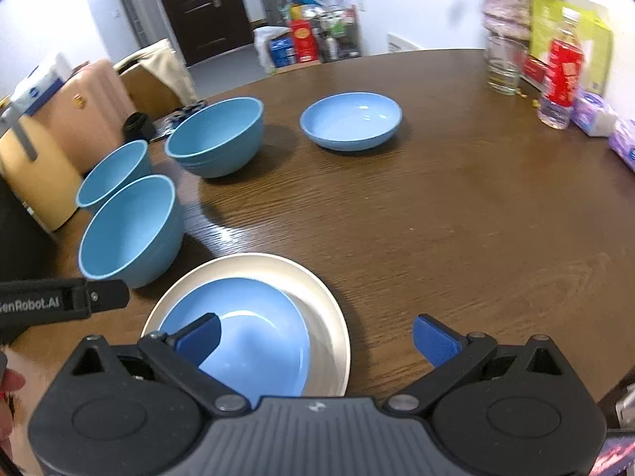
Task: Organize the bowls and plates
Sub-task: 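Move both grippers toward the rim of another shallow blue plate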
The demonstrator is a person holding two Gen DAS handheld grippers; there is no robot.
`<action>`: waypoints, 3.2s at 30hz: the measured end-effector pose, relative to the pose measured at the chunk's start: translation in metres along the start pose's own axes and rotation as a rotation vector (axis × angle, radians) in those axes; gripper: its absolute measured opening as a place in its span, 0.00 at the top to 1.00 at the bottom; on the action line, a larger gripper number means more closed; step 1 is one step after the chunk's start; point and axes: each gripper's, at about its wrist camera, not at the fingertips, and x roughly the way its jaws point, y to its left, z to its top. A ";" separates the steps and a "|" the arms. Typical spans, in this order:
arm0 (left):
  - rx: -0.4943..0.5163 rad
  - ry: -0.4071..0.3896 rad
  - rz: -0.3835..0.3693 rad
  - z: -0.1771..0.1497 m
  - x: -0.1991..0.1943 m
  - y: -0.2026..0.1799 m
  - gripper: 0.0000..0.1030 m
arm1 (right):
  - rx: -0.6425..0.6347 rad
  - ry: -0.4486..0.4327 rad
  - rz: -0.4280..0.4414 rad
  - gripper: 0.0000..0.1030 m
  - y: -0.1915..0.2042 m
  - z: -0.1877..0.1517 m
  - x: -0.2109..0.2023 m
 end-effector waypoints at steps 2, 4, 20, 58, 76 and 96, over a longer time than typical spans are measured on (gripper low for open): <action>0.014 -0.003 -0.014 0.002 0.000 0.000 0.00 | 0.020 -0.006 -0.022 0.00 0.001 0.000 -0.001; 0.028 -0.012 -0.026 0.005 -0.002 0.001 0.00 | 0.034 -0.013 -0.036 0.00 0.002 0.001 -0.004; 0.095 -0.056 -0.097 0.049 -0.016 -0.012 0.00 | 0.122 -0.058 -0.124 0.00 -0.002 0.034 -0.018; 0.162 0.012 -0.090 0.165 0.044 -0.113 0.00 | 0.187 -0.035 -0.194 0.00 -0.066 0.147 0.025; 0.144 0.042 -0.033 0.206 0.094 -0.152 0.00 | 0.229 0.004 -0.191 0.00 -0.105 0.189 0.072; 0.144 0.091 0.016 0.230 0.159 -0.175 0.00 | 0.259 0.077 -0.189 0.00 -0.141 0.210 0.134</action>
